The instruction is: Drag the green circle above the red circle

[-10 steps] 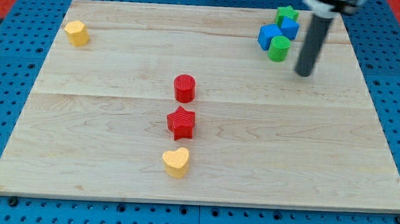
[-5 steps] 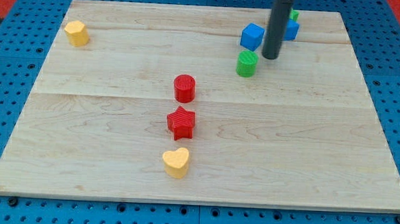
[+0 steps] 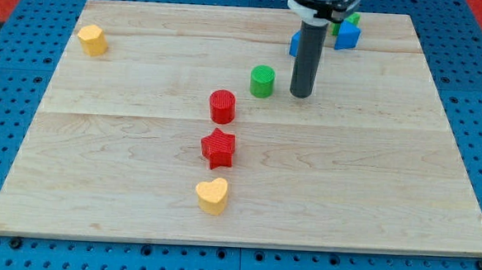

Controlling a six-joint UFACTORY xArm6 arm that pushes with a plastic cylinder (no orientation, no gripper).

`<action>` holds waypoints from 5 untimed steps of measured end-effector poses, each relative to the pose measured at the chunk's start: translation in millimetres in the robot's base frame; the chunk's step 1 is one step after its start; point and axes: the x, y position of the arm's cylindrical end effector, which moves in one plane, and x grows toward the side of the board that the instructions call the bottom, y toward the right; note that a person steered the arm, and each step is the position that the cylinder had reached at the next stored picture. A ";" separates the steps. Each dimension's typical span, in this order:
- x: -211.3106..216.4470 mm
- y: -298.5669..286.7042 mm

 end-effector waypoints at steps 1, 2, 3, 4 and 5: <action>-13.6 -56.1; -14.0 -70.9; -20.4 -55.9; -32.5 -71.6; -33.4 -73.2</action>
